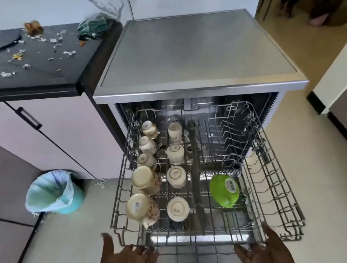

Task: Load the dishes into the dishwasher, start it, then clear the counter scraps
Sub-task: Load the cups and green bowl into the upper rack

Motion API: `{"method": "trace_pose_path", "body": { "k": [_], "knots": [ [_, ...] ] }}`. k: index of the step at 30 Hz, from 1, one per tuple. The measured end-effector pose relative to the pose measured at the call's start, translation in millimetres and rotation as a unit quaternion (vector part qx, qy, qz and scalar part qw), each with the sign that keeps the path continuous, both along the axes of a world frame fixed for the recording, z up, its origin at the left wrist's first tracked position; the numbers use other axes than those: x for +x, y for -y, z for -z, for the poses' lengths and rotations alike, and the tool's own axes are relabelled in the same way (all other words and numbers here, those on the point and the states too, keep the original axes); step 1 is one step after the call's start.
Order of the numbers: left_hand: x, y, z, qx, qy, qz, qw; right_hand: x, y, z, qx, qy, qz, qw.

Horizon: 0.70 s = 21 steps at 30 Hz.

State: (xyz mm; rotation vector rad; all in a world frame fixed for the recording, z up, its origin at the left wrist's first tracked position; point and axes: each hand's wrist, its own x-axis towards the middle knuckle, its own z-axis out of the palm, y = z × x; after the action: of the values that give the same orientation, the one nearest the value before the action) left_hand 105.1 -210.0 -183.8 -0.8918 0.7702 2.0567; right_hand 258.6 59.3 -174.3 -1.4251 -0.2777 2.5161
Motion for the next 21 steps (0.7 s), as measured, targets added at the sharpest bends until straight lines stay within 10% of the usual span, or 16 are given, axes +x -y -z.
{"method": "trace_pose_path", "body": {
  "k": [21],
  "knots": [
    [-190.8, -118.8, 35.8, 0.212, -0.28, 0.037, 0.936, -177.6, -114.9, 49.7, 0.212, -0.225, -0.005, 0.951]
  ]
}}
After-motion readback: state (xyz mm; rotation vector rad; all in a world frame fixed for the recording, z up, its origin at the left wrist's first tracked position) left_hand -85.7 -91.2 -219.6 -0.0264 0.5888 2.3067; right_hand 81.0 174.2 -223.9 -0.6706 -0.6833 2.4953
